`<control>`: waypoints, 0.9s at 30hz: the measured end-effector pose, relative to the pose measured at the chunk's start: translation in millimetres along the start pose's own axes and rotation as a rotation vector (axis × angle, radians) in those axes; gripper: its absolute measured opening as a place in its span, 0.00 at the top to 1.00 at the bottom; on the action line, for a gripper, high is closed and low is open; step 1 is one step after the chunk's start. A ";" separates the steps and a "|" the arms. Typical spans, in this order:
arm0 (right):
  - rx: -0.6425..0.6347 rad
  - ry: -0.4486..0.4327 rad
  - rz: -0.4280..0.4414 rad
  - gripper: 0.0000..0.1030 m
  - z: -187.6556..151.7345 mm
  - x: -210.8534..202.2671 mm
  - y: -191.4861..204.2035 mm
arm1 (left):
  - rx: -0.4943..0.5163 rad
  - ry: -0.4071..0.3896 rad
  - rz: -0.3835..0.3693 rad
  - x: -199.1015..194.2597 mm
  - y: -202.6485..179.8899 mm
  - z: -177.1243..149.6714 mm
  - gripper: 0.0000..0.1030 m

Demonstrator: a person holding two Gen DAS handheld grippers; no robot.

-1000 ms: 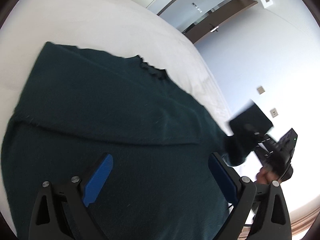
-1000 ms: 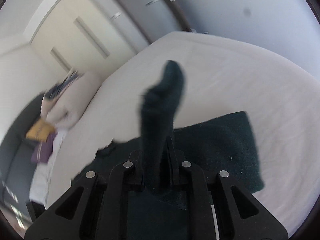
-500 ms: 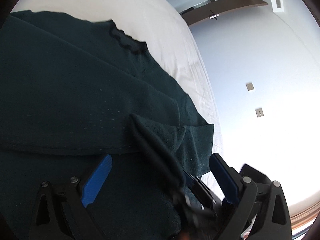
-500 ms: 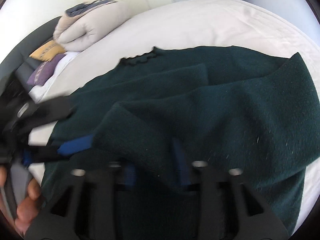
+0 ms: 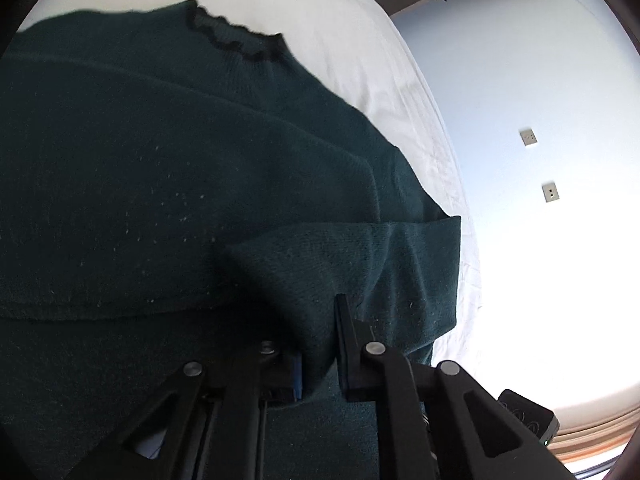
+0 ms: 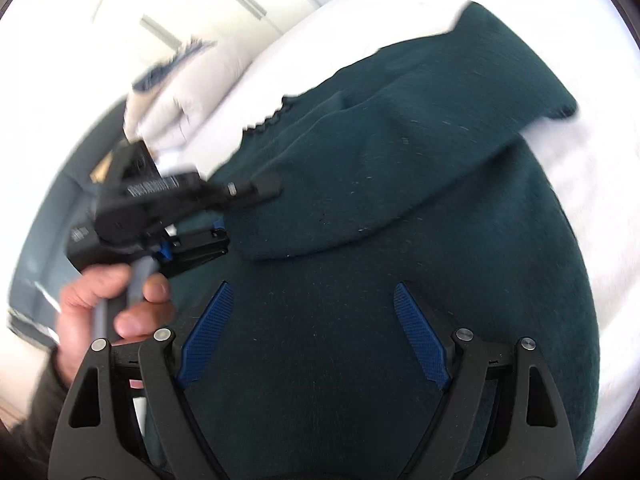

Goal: Fold small clothes

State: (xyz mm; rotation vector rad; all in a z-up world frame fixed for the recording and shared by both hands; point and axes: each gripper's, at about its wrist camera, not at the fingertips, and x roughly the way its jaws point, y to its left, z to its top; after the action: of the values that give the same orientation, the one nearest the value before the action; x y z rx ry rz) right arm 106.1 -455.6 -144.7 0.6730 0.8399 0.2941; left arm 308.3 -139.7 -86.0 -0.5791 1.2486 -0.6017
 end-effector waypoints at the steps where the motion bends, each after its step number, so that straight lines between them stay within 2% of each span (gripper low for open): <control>1: 0.022 -0.011 0.018 0.20 -0.5 -3.4 -5.8 | 0.017 -0.016 0.001 -5.5 -3.7 1.7 0.90; 7: 0.042 -0.043 0.055 0.20 -3.5 -13.2 -17.1 | 0.086 -0.128 0.041 -57.6 -6.1 23.0 0.90; 13: 0.038 -0.056 0.049 0.20 -5.6 -7.9 -25.0 | 0.040 -0.192 0.106 -94.6 34.0 41.3 0.90; 22: 0.067 -0.067 0.045 0.20 -6.3 -14.5 -28.2 | -0.035 -0.149 0.167 -87.3 94.8 41.8 0.89; 27: 0.104 -0.070 0.053 0.20 -0.5 -18.6 -29.2 | -0.039 -0.163 0.156 -85.2 102.8 36.6 0.89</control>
State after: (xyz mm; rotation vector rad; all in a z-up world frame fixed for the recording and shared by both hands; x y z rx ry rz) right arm 93.2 -486.5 -153.1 0.7995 0.7756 0.2742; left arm 336.7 -4.3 -91.0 -0.5469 1.1411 -0.3923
